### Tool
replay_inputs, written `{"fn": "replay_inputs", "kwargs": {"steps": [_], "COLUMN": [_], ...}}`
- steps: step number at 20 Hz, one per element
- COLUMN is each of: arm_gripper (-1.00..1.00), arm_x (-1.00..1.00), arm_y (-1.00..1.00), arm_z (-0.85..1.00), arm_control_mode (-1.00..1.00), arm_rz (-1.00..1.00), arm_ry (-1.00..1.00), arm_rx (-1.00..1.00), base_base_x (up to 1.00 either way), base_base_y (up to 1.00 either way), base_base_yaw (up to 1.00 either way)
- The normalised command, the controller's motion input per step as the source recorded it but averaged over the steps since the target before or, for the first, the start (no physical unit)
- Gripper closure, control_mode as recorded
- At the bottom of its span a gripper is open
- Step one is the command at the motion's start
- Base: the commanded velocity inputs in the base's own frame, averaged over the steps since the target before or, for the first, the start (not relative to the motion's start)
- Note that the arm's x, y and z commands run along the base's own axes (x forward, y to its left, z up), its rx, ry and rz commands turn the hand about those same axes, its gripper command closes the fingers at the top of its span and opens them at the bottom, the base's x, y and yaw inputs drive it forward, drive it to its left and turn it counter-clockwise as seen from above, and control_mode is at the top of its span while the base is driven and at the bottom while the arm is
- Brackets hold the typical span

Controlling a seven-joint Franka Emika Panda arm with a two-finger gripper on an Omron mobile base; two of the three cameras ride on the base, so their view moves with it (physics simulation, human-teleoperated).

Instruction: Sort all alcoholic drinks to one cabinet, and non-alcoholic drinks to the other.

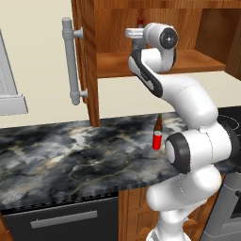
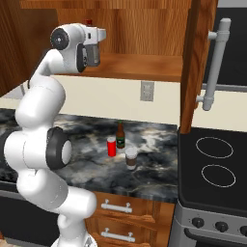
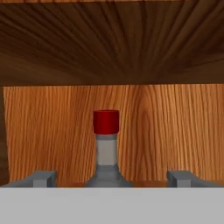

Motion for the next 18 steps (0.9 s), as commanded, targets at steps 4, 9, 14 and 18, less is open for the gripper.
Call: {"fn": "replay_inputs", "kwargs": {"steps": [4,9,14,18], "arm_gripper": [-1.00,-1.00,-1.00,-1.00], "arm_x": [-0.58,-0.57,-0.56,-0.38], "arm_y": [-0.05,-0.06,-0.11,-0.14], "arm_z": [0.10,0.09,0.02,-0.17], "arm_control_mode": [-1.00,-1.00,-1.00,-1.00], "arm_rz": [-0.01,0.00,0.00,0.00], "arm_ry": [0.02,0.02,0.07,0.11], "arm_rx": [0.00,0.00,0.01,0.00], "base_base_x": [0.00,0.00,0.00,0.00], "base_base_y": [0.00,0.00,0.00,0.00], "base_base_yaw": [0.00,0.00,0.00,0.00]}}
